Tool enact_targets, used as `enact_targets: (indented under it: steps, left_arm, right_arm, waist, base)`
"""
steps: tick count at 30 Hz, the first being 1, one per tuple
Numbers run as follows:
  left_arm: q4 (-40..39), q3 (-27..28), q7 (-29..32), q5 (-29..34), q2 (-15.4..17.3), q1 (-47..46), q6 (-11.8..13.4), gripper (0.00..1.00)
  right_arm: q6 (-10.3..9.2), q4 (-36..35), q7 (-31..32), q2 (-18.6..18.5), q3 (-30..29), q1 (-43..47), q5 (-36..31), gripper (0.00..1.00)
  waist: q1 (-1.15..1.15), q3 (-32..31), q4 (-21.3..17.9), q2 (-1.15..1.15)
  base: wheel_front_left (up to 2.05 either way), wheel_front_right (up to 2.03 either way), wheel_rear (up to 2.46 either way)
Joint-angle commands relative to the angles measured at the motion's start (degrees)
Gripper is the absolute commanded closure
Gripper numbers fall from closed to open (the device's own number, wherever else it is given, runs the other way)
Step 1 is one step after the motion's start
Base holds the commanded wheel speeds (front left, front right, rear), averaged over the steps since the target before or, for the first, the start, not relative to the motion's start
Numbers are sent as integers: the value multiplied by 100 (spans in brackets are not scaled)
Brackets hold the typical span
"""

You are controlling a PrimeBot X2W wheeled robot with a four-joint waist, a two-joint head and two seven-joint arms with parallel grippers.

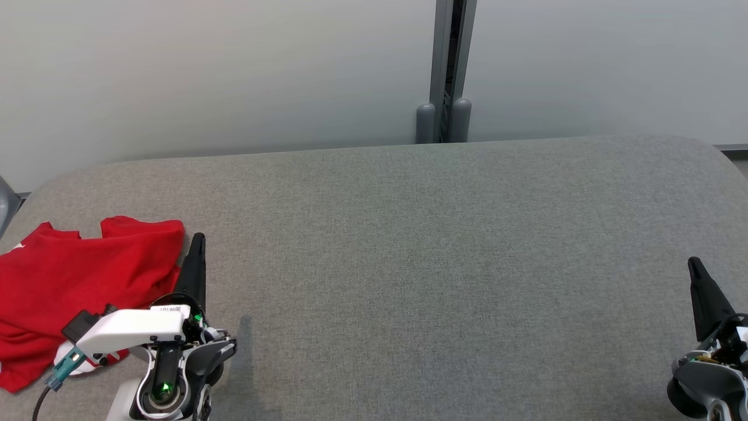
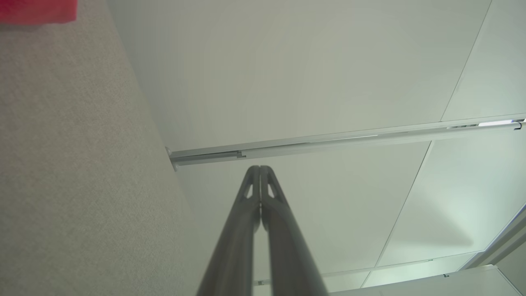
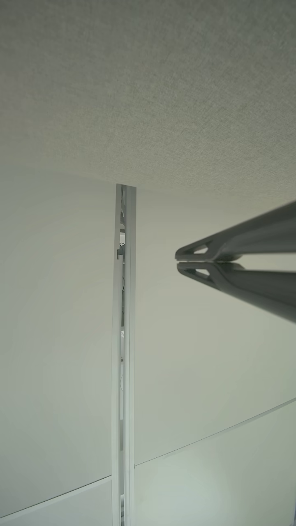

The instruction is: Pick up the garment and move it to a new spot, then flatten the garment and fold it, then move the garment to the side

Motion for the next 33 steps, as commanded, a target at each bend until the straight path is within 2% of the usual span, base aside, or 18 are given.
enact_targets:
  steps: [1,11,12,15,24,33]
  left_arm:
    - [-6,2,-2,-23,21,-77,-23,100]
    - [-6,2,-2,-23,21,-77,-23,100]
    - [-1,1,-2,0,0,0,0,0]
    - [142,-2,-18,4,-35,213,2,0]
    - [30,99,-188,30,-29,296,1,0]
    - [-82,189,-362,178,-22,384,0,0]
  right_arm:
    - [2,1,26,-21,-14,-33,4,100]
    - [2,1,26,-21,-14,-33,4,100]
    - [0,-1,-2,0,0,-1,-1,0]
    - [-7,125,-25,98,31,154,-10,0]
    - [-5,80,-328,78,257,87,-162,0]
    - [-4,102,-645,26,464,-55,-645,0]
  waist:
    - [0,0,0,0]
    - [0,0,0,0]
    - [0,0,0,0]
    - [0,1,0,0]
    - [0,-40,-9,0]
    - [0,-86,-1,0]
  base:
    - [0,0,0]
    - [0,0,0]
    - [0,0,0]
    - [0,0,0]
    - [0,0,0]
    - [0,0,0]
